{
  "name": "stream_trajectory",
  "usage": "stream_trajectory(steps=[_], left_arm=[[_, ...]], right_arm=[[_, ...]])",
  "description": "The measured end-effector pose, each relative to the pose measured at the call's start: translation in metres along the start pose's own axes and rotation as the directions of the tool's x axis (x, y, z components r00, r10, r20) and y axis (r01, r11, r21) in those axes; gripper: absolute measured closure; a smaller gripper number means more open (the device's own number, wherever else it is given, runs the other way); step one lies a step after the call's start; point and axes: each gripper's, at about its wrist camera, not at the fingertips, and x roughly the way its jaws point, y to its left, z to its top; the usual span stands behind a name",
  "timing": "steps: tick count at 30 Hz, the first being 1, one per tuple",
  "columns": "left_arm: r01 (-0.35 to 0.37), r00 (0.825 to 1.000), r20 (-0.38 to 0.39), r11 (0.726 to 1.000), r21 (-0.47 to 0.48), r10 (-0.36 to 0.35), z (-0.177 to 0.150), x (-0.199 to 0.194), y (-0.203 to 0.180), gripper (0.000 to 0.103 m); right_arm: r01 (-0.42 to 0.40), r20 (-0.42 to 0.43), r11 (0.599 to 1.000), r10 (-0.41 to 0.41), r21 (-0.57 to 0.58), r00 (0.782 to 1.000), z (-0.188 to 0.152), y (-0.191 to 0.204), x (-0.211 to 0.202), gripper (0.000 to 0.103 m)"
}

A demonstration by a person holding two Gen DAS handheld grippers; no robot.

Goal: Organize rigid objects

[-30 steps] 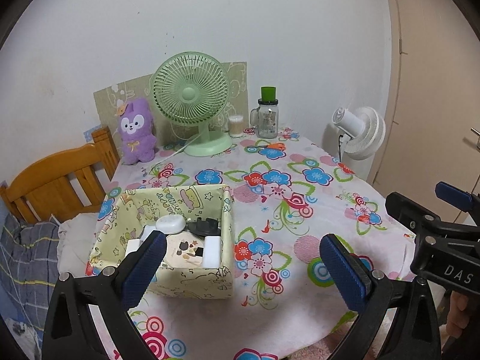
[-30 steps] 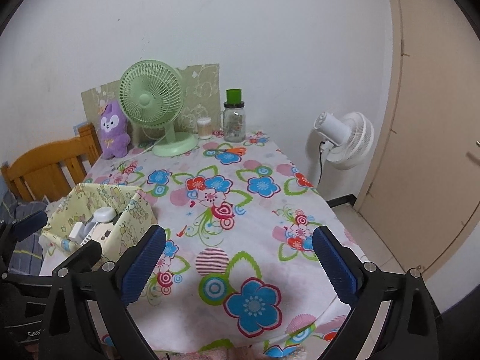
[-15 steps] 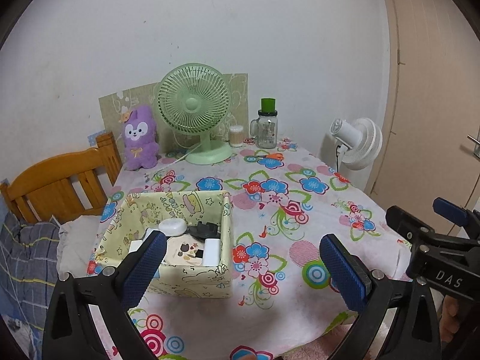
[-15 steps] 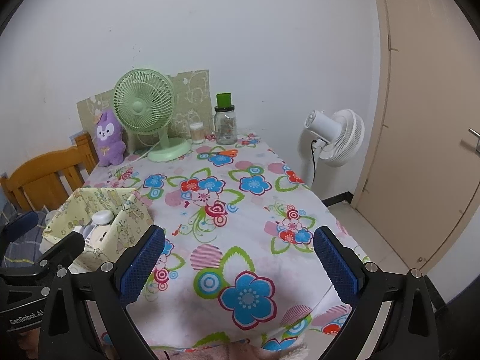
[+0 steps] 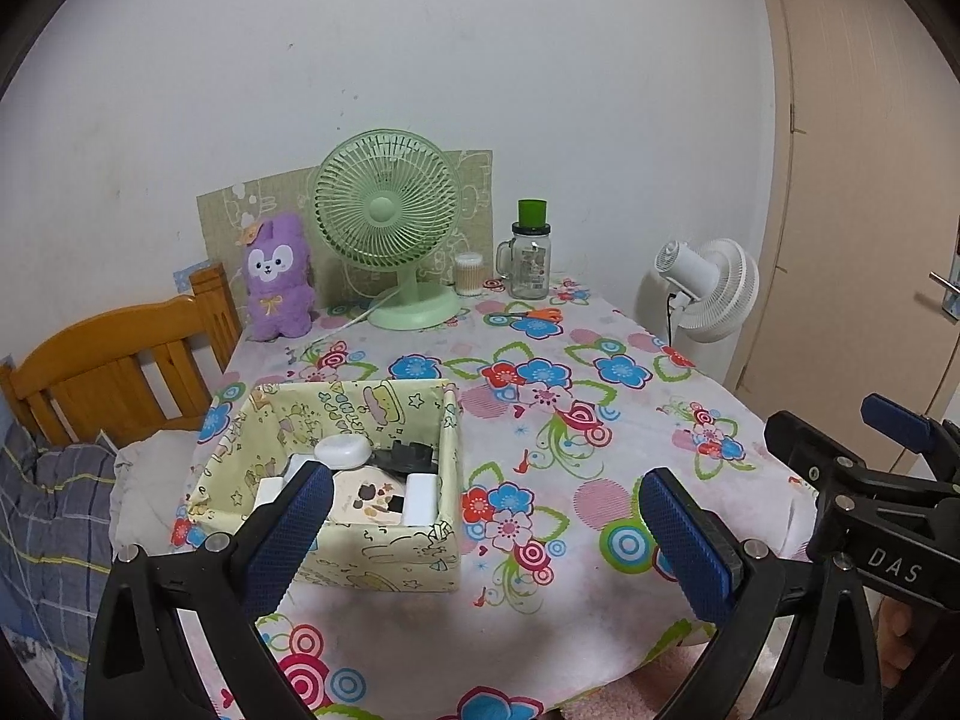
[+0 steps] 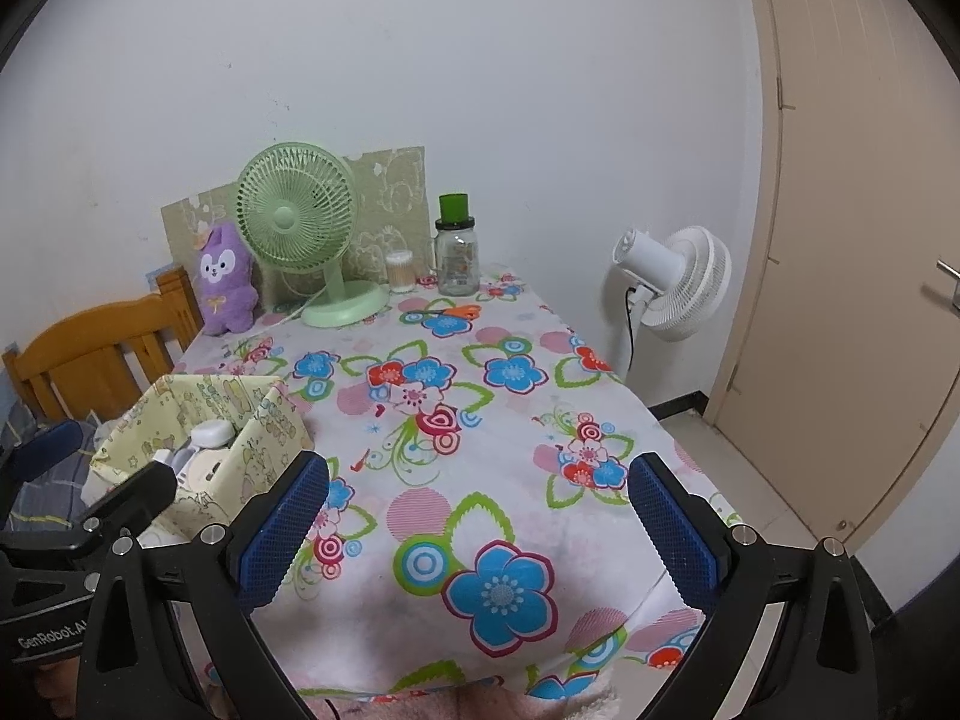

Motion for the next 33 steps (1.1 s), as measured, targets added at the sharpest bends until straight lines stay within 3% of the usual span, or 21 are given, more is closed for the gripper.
stream_trajectory(steps=[33], left_arm=[[0.004,1.0,0.0,1.0,-0.002,-0.004,0.0,-0.003,0.008,0.0]], right_arm=[[-0.006,0.006,1.0,0.007,-0.027,1.0,0.0,0.012,0.003,0.001]])
